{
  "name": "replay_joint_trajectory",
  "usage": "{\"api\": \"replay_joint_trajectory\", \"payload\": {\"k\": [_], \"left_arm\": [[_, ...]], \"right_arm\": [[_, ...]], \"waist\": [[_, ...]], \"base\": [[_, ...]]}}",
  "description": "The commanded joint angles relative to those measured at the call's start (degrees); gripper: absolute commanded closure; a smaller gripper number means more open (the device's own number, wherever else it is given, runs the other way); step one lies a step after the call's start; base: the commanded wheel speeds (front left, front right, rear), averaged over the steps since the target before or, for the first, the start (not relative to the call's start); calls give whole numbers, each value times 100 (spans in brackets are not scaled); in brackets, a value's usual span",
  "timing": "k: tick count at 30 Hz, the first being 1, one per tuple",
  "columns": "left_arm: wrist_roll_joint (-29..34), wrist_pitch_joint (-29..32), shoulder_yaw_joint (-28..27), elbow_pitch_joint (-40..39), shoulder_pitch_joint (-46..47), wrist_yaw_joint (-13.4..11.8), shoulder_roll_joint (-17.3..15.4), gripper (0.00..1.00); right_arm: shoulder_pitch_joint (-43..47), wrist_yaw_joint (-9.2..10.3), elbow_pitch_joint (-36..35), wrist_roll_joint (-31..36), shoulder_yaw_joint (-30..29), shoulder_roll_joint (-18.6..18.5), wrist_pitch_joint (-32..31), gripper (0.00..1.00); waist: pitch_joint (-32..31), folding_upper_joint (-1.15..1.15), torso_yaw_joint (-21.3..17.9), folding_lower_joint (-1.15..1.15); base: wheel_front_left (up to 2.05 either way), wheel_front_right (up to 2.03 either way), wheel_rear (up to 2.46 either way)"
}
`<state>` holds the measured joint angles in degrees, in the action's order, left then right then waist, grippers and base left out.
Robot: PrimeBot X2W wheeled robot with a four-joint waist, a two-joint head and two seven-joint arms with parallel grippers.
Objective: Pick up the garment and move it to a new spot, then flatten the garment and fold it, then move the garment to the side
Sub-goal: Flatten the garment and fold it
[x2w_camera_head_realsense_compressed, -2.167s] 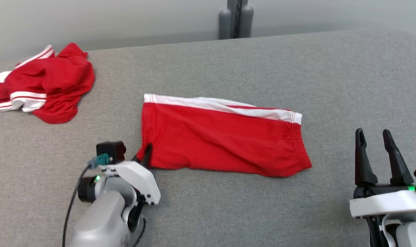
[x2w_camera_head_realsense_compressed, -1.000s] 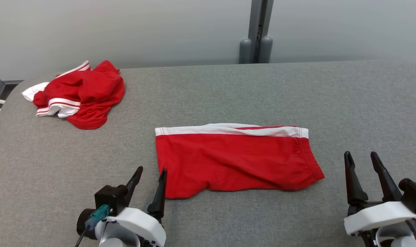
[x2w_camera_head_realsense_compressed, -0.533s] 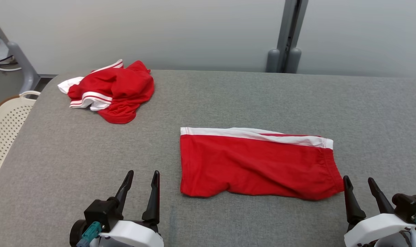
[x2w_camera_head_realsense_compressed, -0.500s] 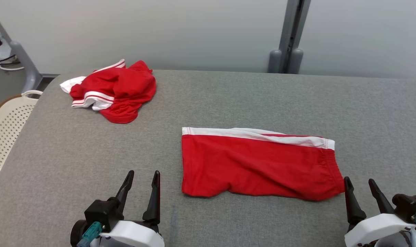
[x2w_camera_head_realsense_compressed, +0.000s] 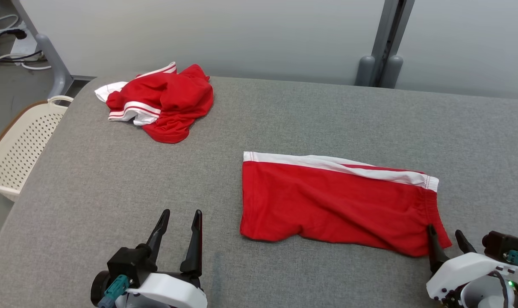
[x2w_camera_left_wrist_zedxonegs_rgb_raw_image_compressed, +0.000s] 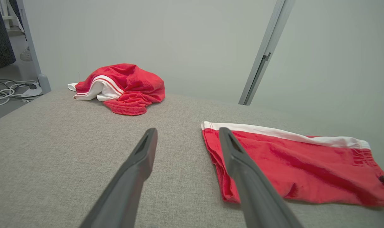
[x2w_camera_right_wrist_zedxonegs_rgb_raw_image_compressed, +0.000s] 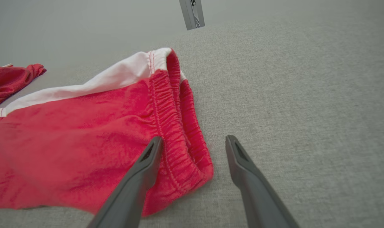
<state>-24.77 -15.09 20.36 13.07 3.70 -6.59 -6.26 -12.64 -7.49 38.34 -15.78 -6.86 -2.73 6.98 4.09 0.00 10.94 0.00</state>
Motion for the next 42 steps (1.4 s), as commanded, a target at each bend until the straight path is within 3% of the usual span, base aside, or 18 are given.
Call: {"api": "replay_joint_trajectory", "payload": {"k": [1,5,9,11,13,14,26,33,42], "left_arm": [[45,-8,-58,15,22,47,7,0],[121,-8,-153,54,15,106,59,0],[181,-9,-218,94,44,165,104,0],[215,-9,-244,109,66,199,129,0],[239,-9,-268,124,84,233,147,0],[261,-9,-280,130,89,252,157,0],[356,-9,-346,231,93,347,246,0],[372,-9,-331,275,88,400,274,0],[376,-9,-340,318,140,447,299,0]], "right_arm": [[-110,-1,127,-76,-11,-33,-25,0],[-312,-1,472,-442,29,-33,-119,0],[-483,-1,724,-693,171,-106,-172,51],[-591,-1,811,-777,266,-158,-193,61],[-683,-1,847,-888,368,-210,-214,82],[-715,-1,843,-952,423,-251,-203,100],[-629,-1,418,-1835,809,-843,-409,100],[-461,-1,175,-2186,605,-1310,-654,100],[-339,-1,-345,-2601,711,-1202,-1066,100]], "waist": [[37,0,32,0],[92,0,52,0],[143,0,52,0],[163,0,49,0],[179,0,44,0],[185,0,43,0],[158,0,-86,0],[167,0,-194,0],[179,0,-286,0]], "base": [[0,0,0],[0,0,0],[0,0,0],[0,0,0],[0,0,0],[0,0,0],[0,0,0],[0,0,0],[0,0,0]]}}
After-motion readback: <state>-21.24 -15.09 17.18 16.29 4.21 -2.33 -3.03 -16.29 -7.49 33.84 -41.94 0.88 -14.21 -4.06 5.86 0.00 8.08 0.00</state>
